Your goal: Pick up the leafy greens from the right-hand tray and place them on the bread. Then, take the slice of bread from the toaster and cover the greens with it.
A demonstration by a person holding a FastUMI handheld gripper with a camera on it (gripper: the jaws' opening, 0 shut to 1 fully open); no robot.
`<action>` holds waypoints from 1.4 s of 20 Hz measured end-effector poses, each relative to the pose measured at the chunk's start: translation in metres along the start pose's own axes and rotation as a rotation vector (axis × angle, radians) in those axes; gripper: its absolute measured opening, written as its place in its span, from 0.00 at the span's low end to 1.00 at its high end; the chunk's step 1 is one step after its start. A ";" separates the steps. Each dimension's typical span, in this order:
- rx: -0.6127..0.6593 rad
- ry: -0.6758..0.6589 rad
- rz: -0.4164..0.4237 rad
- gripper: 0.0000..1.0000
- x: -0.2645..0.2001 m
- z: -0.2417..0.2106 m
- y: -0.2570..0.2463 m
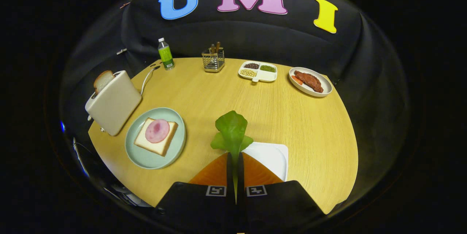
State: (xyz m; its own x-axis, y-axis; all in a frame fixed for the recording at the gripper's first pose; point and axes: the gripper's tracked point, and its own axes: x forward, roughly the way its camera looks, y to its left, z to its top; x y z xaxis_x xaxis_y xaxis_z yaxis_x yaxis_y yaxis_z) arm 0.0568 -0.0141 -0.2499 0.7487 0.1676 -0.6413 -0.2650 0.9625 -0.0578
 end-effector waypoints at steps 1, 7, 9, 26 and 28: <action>-0.007 -0.018 -0.001 0.05 -0.004 0.007 0.008; -0.063 -0.084 0.039 0.05 -0.018 0.043 0.071; -0.074 -0.085 0.063 0.05 -0.016 0.048 0.096; -0.139 0.034 0.096 0.08 0.066 0.027 0.200; -0.143 0.056 0.103 0.10 0.073 0.021 0.208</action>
State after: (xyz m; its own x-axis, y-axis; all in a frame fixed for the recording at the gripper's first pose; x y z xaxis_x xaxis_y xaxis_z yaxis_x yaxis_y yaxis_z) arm 0.0693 0.2026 -0.2927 0.6794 0.2480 -0.6906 -0.4255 0.8999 -0.0955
